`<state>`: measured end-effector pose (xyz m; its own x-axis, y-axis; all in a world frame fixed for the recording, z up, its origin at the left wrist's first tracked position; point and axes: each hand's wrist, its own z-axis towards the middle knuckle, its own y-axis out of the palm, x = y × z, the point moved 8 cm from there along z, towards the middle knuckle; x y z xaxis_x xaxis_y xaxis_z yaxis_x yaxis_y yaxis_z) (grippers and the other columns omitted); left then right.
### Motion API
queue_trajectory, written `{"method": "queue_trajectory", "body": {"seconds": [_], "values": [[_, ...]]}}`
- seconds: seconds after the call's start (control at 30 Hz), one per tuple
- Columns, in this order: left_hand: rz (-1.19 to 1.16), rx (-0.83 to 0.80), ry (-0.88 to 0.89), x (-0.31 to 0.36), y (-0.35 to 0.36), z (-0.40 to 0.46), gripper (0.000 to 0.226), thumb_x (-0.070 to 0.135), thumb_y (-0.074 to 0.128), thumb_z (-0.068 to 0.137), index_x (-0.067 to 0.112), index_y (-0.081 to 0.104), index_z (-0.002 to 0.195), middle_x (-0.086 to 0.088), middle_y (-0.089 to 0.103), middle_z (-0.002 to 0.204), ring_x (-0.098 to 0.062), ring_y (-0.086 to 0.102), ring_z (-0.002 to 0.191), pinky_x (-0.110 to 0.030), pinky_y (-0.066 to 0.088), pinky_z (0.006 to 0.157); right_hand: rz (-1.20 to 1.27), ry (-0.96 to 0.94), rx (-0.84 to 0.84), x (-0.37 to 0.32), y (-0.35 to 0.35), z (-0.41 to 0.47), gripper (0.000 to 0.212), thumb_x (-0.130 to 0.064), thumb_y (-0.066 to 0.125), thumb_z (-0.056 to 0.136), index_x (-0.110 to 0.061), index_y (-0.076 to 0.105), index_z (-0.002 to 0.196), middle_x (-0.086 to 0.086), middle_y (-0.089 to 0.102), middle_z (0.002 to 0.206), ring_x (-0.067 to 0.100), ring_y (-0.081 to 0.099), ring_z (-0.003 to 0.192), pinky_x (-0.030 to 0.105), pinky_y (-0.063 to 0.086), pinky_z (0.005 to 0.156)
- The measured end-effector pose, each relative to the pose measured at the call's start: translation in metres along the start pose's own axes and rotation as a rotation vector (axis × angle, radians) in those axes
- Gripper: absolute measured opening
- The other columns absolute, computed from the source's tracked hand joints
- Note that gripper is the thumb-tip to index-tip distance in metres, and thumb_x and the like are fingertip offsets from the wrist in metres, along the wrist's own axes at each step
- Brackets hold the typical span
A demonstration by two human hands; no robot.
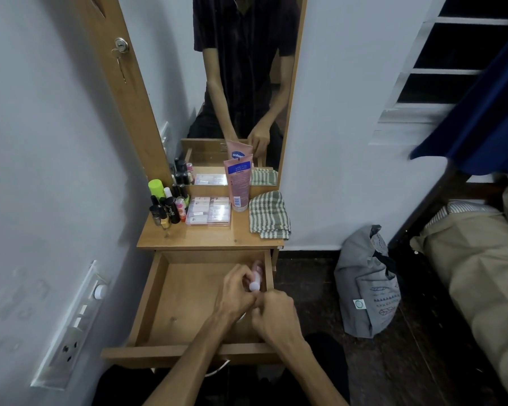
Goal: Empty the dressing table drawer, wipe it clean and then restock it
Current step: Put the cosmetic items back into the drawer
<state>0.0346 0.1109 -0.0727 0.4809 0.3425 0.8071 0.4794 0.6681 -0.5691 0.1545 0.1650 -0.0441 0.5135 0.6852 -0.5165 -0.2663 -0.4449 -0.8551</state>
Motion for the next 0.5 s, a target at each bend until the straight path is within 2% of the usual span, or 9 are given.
{"method": "queue_trajectory", "body": {"seconds": [0.07, 0.17, 0.33, 0.4, 0.5], "values": [[0.007, -0.042, -0.001, -0.002, 0.006, -0.006, 0.023, 0.021, 0.082, 0.075, 0.015, 0.060, 0.077, 0.004, 0.060, 0.086, -0.008, 0.055, 0.076, -0.026, 0.048, 0.062, 0.067, 0.015, 0.063, 0.006, -0.015, 0.001, 0.017, -0.022, 0.061, 0.089, -0.023, 0.077, 0.083, -0.008, 0.070, 0.082, -0.001, 0.050, 0.059, 0.006, 0.035, 0.057], [0.029, -0.089, 0.007, -0.001, 0.015, -0.010, 0.021, 0.019, 0.082, 0.075, 0.015, 0.062, 0.079, 0.002, 0.060, 0.090, -0.010, 0.056, 0.078, -0.027, 0.051, 0.068, 0.129, -0.002, 0.077, 0.008, -0.026, 0.002, 0.014, -0.026, 0.066, 0.090, -0.027, 0.080, 0.093, -0.010, 0.072, 0.086, -0.007, 0.050, 0.061, 0.002, 0.033, 0.058], [0.116, -0.145, 0.012, -0.002, 0.021, -0.009, 0.017, 0.021, 0.079, 0.081, 0.014, 0.066, 0.088, 0.003, 0.060, 0.098, -0.010, 0.056, 0.086, -0.011, 0.043, 0.072, 0.085, 0.015, 0.102, 0.016, -0.021, 0.005, 0.013, -0.029, 0.065, 0.092, -0.024, 0.077, 0.090, -0.007, 0.071, 0.089, -0.002, 0.053, 0.068, 0.002, 0.033, 0.061], [0.131, -0.165, 0.002, -0.005, 0.023, -0.009, 0.016, 0.022, 0.077, 0.083, 0.013, 0.068, 0.092, -0.001, 0.063, 0.103, -0.013, 0.058, 0.091, -0.015, 0.046, 0.076, 0.080, 0.014, 0.091, 0.016, -0.016, 0.006, 0.014, -0.029, 0.065, 0.094, -0.022, 0.077, 0.092, -0.006, 0.072, 0.091, 0.003, 0.060, 0.075, 0.007, 0.041, 0.068], [0.139, -0.181, 0.003, -0.005, 0.022, -0.009, 0.018, 0.022, 0.077, 0.082, 0.013, 0.070, 0.096, -0.001, 0.065, 0.106, -0.012, 0.059, 0.094, -0.023, 0.052, 0.083, 0.066, 0.010, 0.084, 0.014, -0.012, 0.007, 0.014, -0.025, 0.064, 0.093, -0.021, 0.077, 0.091, -0.005, 0.071, 0.092, 0.006, 0.063, 0.080, 0.021, 0.054, 0.076]]}}
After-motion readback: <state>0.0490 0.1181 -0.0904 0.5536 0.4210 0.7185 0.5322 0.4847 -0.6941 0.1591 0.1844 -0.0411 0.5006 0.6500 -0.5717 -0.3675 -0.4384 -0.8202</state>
